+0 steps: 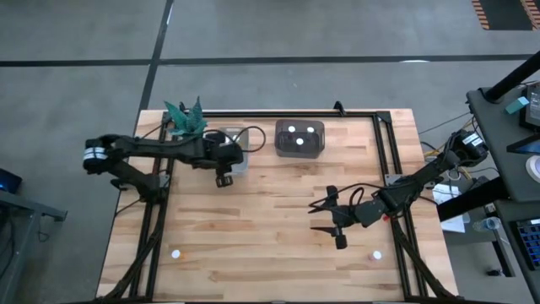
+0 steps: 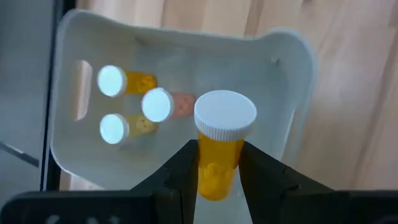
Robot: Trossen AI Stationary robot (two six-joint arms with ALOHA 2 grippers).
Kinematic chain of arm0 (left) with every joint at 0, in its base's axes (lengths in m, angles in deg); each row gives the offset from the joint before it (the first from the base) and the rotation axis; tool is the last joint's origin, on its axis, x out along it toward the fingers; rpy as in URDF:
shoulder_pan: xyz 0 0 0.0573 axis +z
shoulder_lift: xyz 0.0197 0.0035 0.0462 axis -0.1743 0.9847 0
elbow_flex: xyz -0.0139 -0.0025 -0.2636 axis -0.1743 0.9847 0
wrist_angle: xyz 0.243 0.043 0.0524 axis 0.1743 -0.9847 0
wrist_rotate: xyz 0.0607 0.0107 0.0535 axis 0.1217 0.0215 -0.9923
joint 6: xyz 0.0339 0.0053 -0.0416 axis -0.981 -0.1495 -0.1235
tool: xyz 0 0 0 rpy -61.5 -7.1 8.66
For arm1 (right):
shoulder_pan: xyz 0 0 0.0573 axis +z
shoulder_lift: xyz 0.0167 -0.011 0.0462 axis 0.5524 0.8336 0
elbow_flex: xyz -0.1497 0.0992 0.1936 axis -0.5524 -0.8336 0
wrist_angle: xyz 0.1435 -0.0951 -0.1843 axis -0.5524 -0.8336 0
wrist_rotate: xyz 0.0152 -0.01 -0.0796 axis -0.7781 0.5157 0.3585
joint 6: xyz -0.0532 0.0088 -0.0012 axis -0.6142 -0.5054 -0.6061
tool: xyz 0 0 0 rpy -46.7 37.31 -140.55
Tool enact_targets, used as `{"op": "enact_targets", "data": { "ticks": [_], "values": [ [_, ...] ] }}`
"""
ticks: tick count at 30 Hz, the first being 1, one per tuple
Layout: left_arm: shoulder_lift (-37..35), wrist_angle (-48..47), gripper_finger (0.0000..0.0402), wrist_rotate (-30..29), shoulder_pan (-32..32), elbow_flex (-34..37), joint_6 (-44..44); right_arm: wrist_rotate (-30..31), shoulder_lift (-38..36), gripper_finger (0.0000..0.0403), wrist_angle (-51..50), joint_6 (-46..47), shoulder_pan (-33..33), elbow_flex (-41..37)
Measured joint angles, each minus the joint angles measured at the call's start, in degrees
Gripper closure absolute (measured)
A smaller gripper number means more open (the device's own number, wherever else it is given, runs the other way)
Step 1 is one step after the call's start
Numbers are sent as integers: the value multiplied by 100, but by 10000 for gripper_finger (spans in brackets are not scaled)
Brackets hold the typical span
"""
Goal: Pick and place medicine bottles into bin by pill shape (circle, oval)
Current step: Put the right orange tablet bottle into the gray bin
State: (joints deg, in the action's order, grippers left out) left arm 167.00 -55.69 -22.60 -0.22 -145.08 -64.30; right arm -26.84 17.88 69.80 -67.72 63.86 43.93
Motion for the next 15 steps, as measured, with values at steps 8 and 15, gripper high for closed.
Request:
{"op": "enact_targets", "data": {
  "ticks": [8,15],
  "values": [
    [644,-184,314,0,67,-214,-265,-1,0,184,1,-2,0,0],
    [699,-182,314,0,70,-214,-266,-2,0,184,0,-2,0,-2]
  ]
}}
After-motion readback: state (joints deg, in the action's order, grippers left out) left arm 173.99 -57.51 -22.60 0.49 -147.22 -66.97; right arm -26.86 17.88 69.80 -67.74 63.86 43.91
